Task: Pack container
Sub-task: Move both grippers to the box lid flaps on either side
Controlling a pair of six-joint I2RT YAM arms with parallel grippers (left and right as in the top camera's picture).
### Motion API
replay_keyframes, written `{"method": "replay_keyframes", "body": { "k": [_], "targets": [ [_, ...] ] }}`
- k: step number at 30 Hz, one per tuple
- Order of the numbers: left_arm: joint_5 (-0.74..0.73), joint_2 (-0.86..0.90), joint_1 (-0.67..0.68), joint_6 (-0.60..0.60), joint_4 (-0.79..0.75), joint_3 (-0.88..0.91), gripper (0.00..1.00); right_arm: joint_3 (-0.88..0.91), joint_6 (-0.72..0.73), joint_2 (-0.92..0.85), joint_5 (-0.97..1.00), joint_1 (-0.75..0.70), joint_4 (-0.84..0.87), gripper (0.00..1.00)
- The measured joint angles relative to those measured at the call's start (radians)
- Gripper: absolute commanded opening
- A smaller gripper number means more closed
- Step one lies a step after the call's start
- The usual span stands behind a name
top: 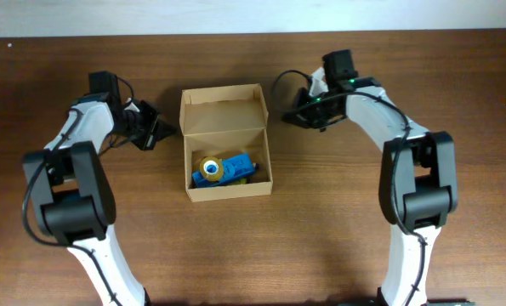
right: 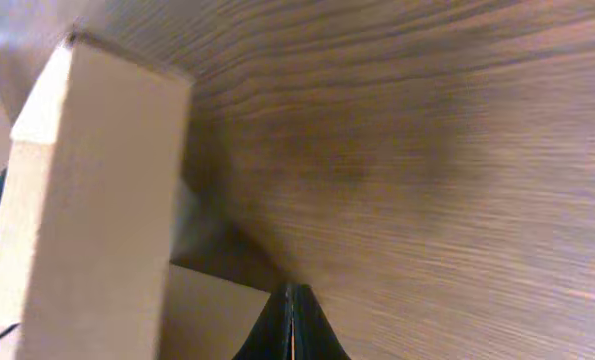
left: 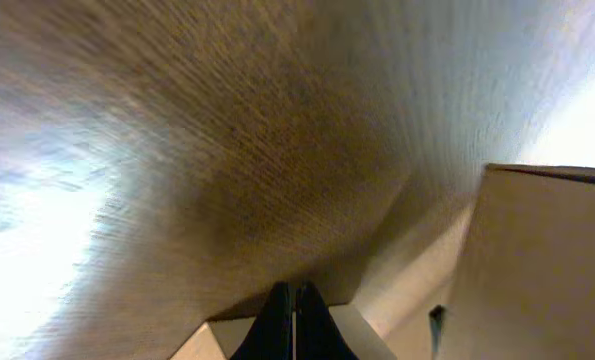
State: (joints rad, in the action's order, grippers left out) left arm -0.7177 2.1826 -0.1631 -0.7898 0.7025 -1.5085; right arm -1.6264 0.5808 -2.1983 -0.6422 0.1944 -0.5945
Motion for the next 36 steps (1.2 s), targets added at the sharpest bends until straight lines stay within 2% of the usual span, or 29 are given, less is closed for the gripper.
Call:
{"method": "replay_keyframes", "body": {
  "k": [15,23,36],
  "targets": [
    [-0.14,0.029,0.051,-0.004,-0.137,0.0,0.02,0.0,0.007,0.0,-0.014,0.075,0.148,0.03],
    [-0.205,0.029,0.05,0.013,-0.197,0.0,0.02,0.0,-0.096,0.0,-0.034,0.075,0.201,0.03],
    [-0.286,0.029,0.05,0.163,-0.195,-0.074,0.02,0.0,-0.275,0.002,-0.06,0.075,0.224,0.04]
  ]
}}
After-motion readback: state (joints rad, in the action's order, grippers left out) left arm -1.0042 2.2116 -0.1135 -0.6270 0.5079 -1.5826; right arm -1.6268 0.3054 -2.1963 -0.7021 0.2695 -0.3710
